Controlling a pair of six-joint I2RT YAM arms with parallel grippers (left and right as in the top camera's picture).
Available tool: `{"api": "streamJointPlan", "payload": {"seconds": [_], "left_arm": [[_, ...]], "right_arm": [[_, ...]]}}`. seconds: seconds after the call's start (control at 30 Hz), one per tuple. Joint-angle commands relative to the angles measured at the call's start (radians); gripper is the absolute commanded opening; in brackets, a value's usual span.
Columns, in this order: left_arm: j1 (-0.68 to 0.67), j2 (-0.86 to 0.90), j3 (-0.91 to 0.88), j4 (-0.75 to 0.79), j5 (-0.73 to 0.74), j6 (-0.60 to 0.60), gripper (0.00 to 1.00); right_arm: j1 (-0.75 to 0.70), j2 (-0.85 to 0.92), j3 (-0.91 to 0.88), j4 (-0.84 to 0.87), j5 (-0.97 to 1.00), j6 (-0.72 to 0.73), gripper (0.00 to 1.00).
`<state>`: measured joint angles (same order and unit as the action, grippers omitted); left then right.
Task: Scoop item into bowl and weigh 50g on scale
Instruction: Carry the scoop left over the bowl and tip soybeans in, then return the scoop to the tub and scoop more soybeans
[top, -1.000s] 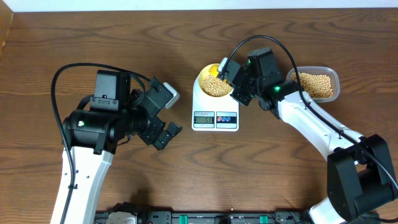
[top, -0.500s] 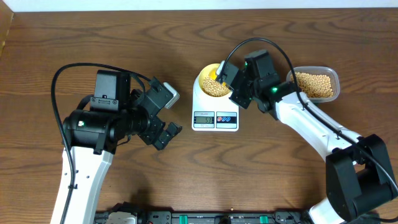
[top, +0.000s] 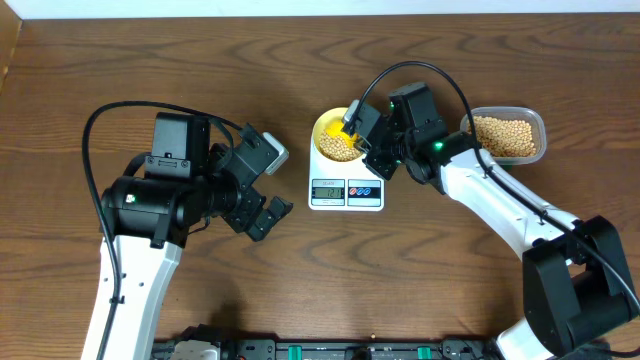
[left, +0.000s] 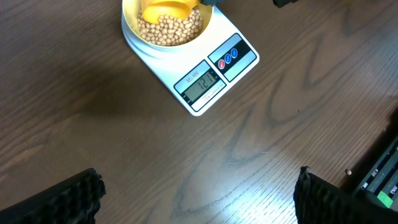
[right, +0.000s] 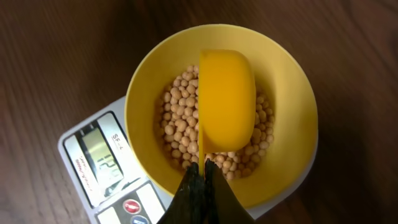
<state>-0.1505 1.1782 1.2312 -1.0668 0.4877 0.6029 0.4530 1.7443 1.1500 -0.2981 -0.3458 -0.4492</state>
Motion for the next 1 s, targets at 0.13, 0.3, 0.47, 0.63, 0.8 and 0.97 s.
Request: {"api": "streamJointPlan", "payload": {"seconds": [0.13,0.3,0.47,0.63,0.8,0.97], "left_arm": [[0.003,-0.002,-0.003,-0.002,-0.006,0.006,1.00],[0.003,-0.002,-0.003,-0.002,-0.006,0.006,1.00],[0.003,-0.002,-0.003,-0.002,-0.006,0.006,1.00],[0.003,-0.002,-0.003,-0.002,-0.006,0.006,1.00],[0.003,-0.002,-0.003,-0.002,-0.006,0.006,1.00],[0.003,-0.002,-0.003,-0.002,-0.006,0.006,1.00]], "right_arm": [[-0.009,0.010,0.008,-0.001,-0.026,0.068,0.01],[-0.009,0.010,0.008,-0.004,0.085,0.068,0.01],[-0.006,0.010,0.008,-0.026,-0.048,0.082,0.01],[-0.015,0.010,0.010,-0.026,-0.118,0.185,0.01],[-0.064,0.010,0.012,-0.021,-0.220,0.301,0.02],[-0.149,0.010,0.012,-0.016,-0.381,0.380,0.01]]}}
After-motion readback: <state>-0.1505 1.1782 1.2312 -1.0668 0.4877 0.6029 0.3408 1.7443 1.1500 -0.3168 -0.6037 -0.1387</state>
